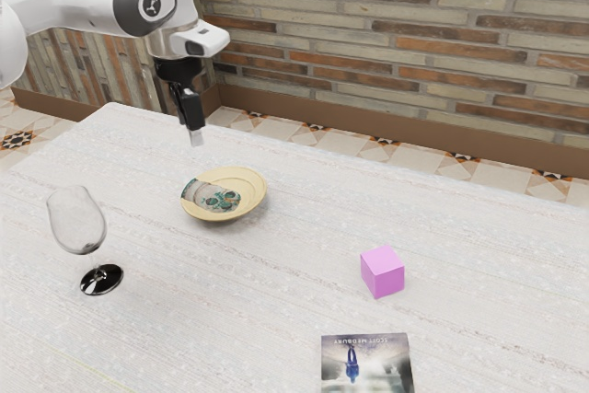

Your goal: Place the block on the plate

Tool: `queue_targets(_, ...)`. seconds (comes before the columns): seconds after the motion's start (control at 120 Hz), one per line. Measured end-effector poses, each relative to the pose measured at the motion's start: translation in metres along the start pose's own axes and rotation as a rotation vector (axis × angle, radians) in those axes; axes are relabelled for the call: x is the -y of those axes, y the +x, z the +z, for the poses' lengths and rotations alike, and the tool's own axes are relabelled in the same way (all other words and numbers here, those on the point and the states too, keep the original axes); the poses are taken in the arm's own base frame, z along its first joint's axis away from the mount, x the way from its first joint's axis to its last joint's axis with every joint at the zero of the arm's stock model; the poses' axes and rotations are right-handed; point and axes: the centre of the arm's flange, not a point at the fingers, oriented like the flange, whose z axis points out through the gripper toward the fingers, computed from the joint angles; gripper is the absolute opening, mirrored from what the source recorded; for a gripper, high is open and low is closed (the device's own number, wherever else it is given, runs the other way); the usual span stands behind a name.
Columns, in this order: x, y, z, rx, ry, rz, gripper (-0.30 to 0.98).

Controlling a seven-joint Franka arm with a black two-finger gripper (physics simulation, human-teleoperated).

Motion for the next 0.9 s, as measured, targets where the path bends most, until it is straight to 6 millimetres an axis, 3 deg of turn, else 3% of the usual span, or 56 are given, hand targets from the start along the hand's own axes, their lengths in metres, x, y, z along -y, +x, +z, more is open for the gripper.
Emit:
queue_targets(0.233, 0.001, 0.001, 0.001, 0.0, 0.004, 0.069, 0.69)
queue_targets(0.325, -0.002, 0.011, 0.016, 0.019, -0.013, 0.1, 0.69)
queue_targets(0.45, -0.069, 0.074, 0.037, 0.054, -0.01, 0.267, 0.69)
queue_targets(0.542, -0.111, 0.109, 0.053, 0.075, -0.003, 0.351, 0.68)
queue_targets(0.692, -0.145, 0.164, 0.087, 0.076, 0.029, 0.408, 0.69)
queue_targets(0.75, -0.163, 0.177, 0.095, 0.07, 0.036, 0.42, 0.68)
queue_targets(0.9, -0.182, 0.203, 0.135, 0.038, 0.008, 0.389, 0.69)
